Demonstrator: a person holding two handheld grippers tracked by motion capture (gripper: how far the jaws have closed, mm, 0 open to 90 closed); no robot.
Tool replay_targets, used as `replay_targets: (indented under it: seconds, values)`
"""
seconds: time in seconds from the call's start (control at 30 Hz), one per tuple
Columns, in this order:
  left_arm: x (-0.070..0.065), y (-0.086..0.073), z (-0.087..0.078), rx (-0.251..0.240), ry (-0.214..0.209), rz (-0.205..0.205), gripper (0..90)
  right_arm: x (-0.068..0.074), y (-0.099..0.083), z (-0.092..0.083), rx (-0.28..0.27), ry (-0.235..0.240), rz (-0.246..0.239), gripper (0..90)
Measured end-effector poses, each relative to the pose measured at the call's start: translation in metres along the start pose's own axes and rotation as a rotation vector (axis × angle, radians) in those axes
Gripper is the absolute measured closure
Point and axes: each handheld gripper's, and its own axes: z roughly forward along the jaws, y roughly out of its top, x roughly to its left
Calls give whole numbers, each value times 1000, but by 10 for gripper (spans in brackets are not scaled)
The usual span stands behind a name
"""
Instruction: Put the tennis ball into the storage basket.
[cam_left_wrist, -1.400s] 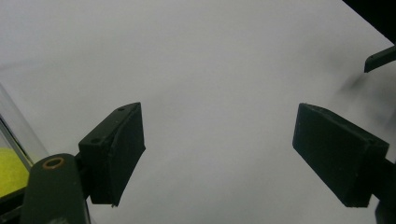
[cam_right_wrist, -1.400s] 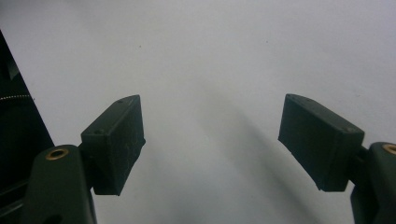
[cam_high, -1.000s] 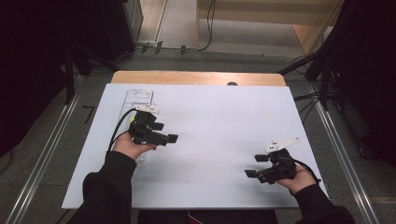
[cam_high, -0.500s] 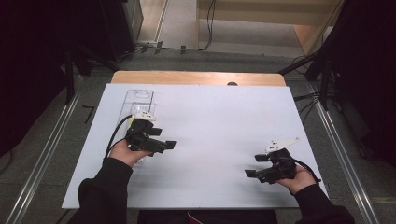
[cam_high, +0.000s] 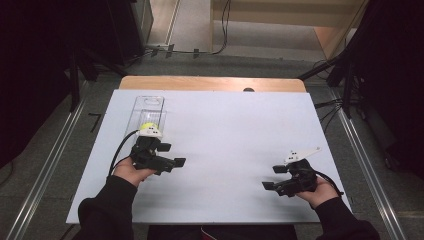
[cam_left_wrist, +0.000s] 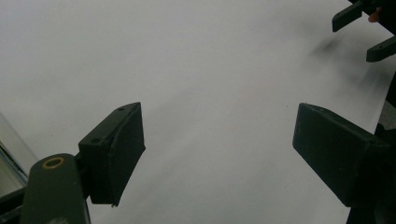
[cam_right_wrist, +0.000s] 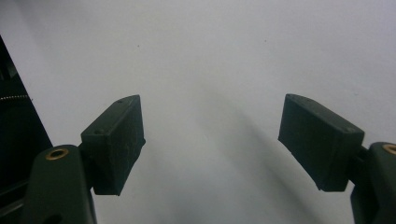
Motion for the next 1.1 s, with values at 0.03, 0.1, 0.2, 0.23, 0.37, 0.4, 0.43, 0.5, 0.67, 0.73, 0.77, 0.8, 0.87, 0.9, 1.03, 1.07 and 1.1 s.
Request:
replay_targets:
  seconds: [0.03,0.1,0.2,0.23,0.37,0.4,0.43,0.5,0.67,0.73,0.77,0.8,0.87,0.9,1.03,1.07,1.1]
  values:
    - [-1,-1,0,-2,-2,-1,173,0,0,0,-3,0,-1,204]
    - [-2,-4,-1,-5,-7,-4,173,0,0,0,-2,0,-1,204]
    - [-5,-7,-2,-5,-12,3,173,0,0,0,-2,2,0,204]
    - [-6,-9,-2,-6,-13,4,173,0,0,0,-1,2,0,204]
    - [-8,-13,-1,10,-10,24,173,0,0,0,-2,1,0,204]
    - [-9,-14,-1,16,-7,29,173,0,0,0,-2,2,0,204]
    - [-9,-15,0,13,-9,31,173,0,0,0,-2,1,0,204]
    - [-8,-17,0,15,-14,28,173,0,0,0,-1,1,0,204]
    - [-8,-24,0,22,-18,39,174,-1,0,0,1,2,-2,204]
    - [-8,-27,0,31,-20,42,174,-1,0,0,-2,3,-1,204]
    - [-8,-28,0,31,-22,41,174,-1,0,0,0,3,-1,204]
    - [-8,-30,0,33,-27,40,174,-1,0,0,-1,2,0,204]
    - [-8,-33,0,35,-31,45,174,-1,0,0,-1,3,-1,204]
    - [-8,-34,0,37,-33,43,174,-1,0,0,0,3,0,204]
    - [-7,-39,-1,44,-33,43,174,-1,0,1,-1,2,0,204]
    - [-7,-40,-1,41,-36,45,174,-1,0,1,-1,1,1,204]
    - [-7,-41,-2,38,-36,41,174,-1,0,0,-1,2,0,204]
